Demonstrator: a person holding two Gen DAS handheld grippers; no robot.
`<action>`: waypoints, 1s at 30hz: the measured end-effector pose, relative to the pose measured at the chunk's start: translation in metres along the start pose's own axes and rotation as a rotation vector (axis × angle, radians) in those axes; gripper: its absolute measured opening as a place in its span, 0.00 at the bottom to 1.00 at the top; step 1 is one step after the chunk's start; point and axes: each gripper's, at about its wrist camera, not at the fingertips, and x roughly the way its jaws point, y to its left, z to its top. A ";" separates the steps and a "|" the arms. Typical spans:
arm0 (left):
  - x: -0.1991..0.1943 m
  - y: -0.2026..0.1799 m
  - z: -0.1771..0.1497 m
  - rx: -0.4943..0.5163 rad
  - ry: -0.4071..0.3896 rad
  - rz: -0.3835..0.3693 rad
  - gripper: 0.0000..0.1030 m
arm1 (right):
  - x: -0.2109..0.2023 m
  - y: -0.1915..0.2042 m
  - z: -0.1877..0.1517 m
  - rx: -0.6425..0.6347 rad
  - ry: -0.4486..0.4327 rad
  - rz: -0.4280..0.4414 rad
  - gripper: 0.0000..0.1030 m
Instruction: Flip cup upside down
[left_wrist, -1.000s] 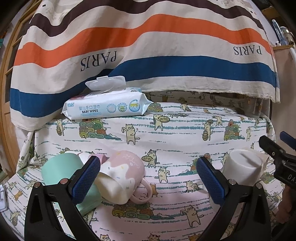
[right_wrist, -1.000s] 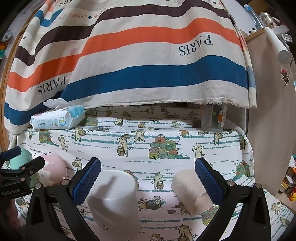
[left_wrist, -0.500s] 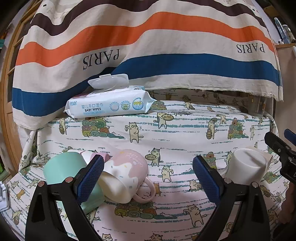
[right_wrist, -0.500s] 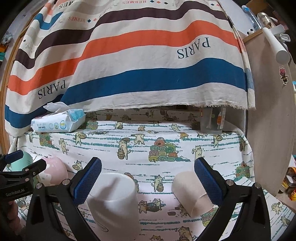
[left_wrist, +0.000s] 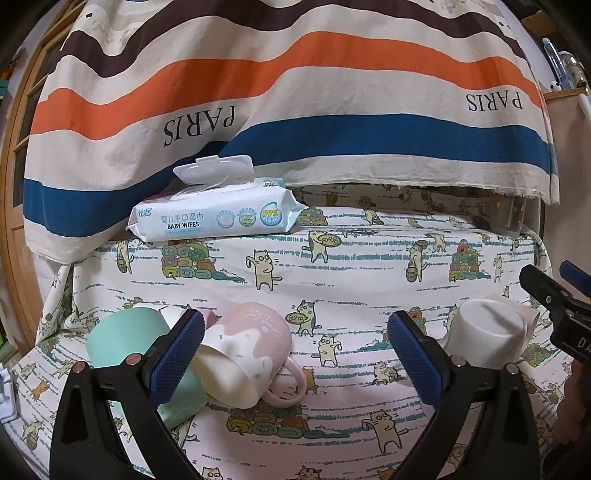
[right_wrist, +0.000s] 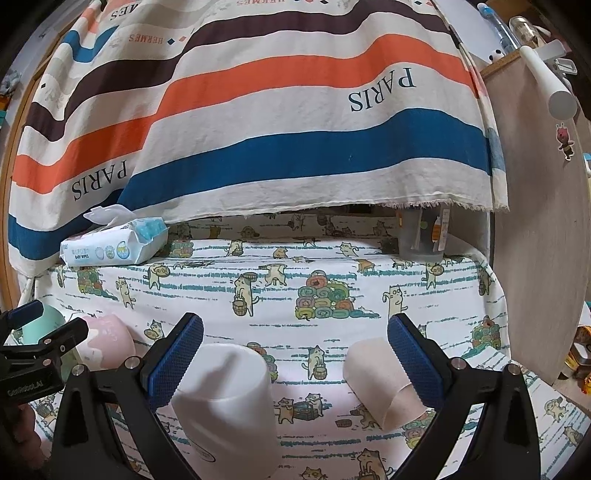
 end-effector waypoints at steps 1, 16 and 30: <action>-0.001 0.000 0.000 -0.002 -0.005 -0.002 0.98 | 0.000 0.000 0.000 0.001 -0.002 0.000 0.98; -0.019 0.024 0.035 -0.013 -0.055 0.049 0.99 | 0.011 -0.010 0.007 0.027 0.088 0.075 0.98; 0.036 0.048 0.089 0.166 0.344 -0.066 0.99 | 0.002 0.003 0.063 -0.024 0.045 0.063 0.99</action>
